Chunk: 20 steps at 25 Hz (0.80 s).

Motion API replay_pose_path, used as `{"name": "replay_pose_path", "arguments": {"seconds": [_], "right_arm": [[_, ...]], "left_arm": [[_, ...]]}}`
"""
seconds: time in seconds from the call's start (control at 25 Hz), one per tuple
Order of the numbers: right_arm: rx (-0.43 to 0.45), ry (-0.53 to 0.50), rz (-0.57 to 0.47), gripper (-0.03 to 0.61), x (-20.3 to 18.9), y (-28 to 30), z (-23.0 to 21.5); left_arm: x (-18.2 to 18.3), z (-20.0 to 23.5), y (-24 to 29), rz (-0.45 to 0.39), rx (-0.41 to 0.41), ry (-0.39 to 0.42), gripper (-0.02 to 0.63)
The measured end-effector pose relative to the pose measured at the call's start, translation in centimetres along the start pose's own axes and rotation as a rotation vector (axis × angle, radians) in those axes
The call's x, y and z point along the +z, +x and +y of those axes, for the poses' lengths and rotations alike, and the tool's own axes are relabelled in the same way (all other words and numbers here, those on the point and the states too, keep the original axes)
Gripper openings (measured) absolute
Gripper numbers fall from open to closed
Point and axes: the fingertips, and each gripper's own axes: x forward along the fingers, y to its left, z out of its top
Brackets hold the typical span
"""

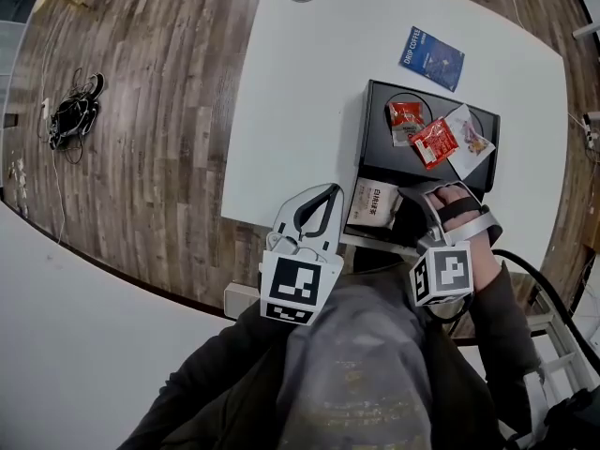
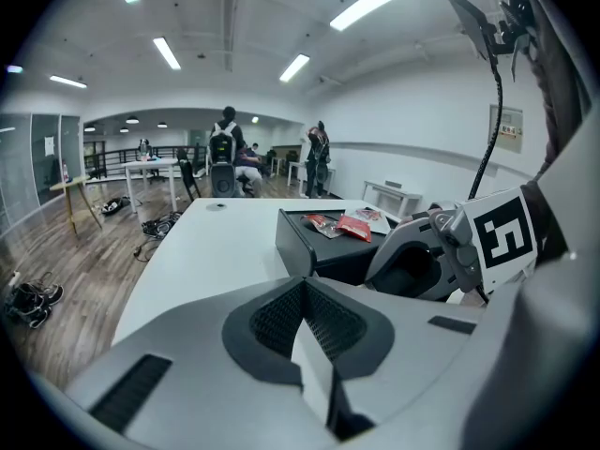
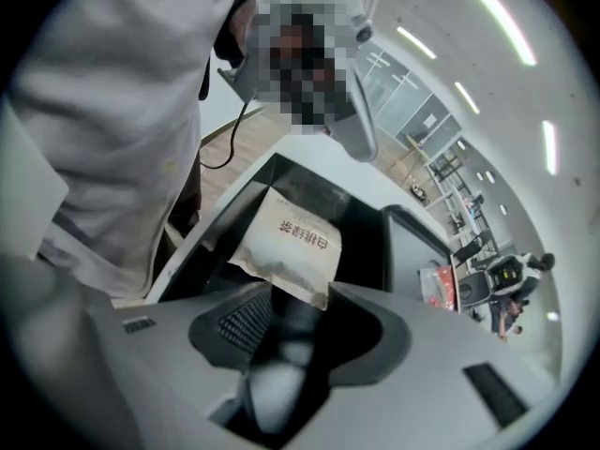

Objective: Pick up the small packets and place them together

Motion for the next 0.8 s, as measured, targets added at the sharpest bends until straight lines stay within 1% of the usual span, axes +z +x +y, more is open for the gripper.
{"name": "replay_pose_path", "arguments": {"seconds": [0.08, 0.16, 0.24, 0.32, 0.44, 0.56, 0.64, 0.72, 0.76, 0.8], "right_arm": [[-0.040, 0.005, -0.031, 0.189, 0.8, -0.3, -0.9], [-0.046, -0.013, -0.045, 0.186, 1.4, -0.2, -1.5], [-0.003, -0.061, -0.053, 0.178, 1.6, 0.0, -1.0], [0.037, -0.081, -0.075, 0.167, 1.7, -0.1, -0.4], [0.060, -0.074, -0.124, 0.166, 1.8, -0.8, -0.2], [0.093, -0.126, -0.129, 0.157, 1.9, -0.7, 0.5], [0.094, -0.157, -0.111, 0.137, 1.8, -0.3, 0.7], [0.078, -0.175, -0.101, 0.100, 1.9, 0.0, 0.5], [0.067, -0.181, -0.099, 0.066, 2.0, 0.0, 0.3], [0.059, -0.186, -0.098, 0.057, 2.1, 0.1, 0.2]], "left_arm": [[0.0, 0.1, -0.1, 0.000, 0.001, -0.002, 0.003], [0.0, 0.3, -0.2, 0.001, 0.007, -0.005, 0.003], [0.0, 0.6, -0.2, 0.003, 0.014, -0.008, 0.003], [-0.1, 0.8, -0.3, 0.002, 0.019, -0.011, 0.003], [-0.2, 1.1, -0.3, 0.001, 0.026, -0.019, 0.003], [-0.2, 1.2, -0.3, -0.002, 0.028, -0.023, 0.003], [-0.1, 1.3, -0.3, -0.005, 0.029, -0.026, 0.003], [-0.1, 1.5, -0.4, -0.005, 0.032, -0.030, 0.003], [-0.1, 1.6, -0.4, -0.004, 0.035, -0.032, 0.003], [-0.2, 1.8, -0.4, -0.004, 0.037, -0.033, 0.003]]}}
